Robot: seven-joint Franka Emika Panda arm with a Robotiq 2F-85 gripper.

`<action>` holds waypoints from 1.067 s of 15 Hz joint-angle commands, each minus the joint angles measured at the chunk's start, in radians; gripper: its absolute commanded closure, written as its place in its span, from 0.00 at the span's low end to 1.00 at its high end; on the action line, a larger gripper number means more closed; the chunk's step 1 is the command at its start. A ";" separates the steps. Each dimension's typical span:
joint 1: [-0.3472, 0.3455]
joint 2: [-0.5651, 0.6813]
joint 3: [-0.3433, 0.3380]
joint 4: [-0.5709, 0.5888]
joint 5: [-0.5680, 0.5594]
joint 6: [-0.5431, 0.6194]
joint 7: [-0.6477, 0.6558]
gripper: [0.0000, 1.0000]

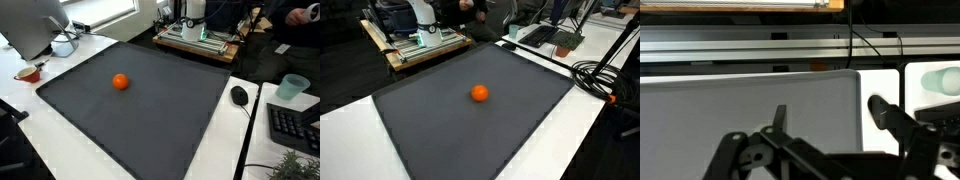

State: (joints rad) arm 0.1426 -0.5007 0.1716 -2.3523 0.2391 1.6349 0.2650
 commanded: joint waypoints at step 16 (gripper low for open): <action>0.001 0.018 0.108 -0.149 -0.400 0.222 -0.060 0.00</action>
State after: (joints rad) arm 0.1406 -0.4974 0.2523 -2.4392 -0.0451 1.7785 0.2223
